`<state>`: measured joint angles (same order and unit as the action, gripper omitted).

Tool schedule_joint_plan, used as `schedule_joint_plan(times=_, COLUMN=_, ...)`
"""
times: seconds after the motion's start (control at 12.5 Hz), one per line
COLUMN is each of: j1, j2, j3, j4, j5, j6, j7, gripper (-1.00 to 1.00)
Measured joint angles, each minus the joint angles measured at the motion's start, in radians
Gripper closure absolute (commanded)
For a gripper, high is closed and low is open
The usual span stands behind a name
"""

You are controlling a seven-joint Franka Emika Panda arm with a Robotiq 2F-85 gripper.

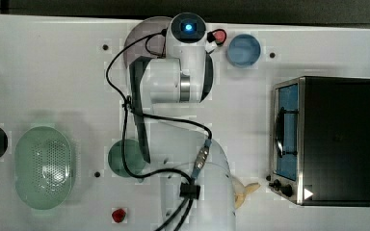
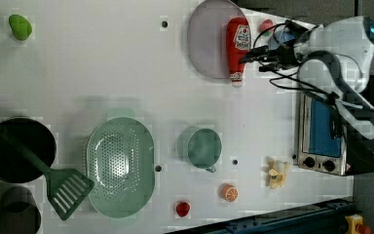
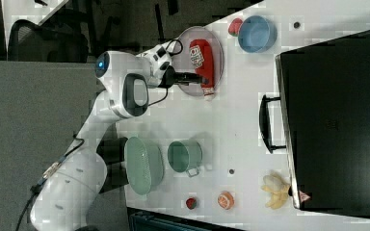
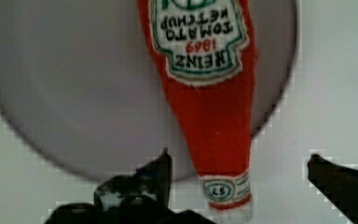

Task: Pick ketchup from plate and place it on table.

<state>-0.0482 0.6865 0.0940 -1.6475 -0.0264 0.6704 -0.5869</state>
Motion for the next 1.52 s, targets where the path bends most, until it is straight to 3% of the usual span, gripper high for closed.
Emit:
schedule_joint_plan(times=0.32, j1=0.013, j2=0.113, j3=0.005, j4=0.095, j5=-0.074, j6=0.061, j7=-0.012, gripper=-1.00)
schedule_joint_plan(times=0.64, j1=0.022, j2=0.162, j3=0.001, j4=0.131, j5=-0.084, j6=0.107, j7=-0.021, gripper=-1.00)
schedule_joint_plan(times=0.72, j1=0.024, j2=0.165, j3=-0.001, j4=0.127, j5=-0.086, j6=0.134, j7=-0.021, gripper=-0.92)
schedule_joint_plan(times=0.96, j1=0.026, j2=0.167, j3=0.003, j4=0.127, j5=-0.081, j6=0.186, j7=-0.022, gripper=-0.25)
schedule_joint_plan(times=1.52, j1=0.026, j2=0.154, j3=0.003, j4=0.136, j5=-0.074, j6=0.205, j7=-0.024, gripper=-0.25)
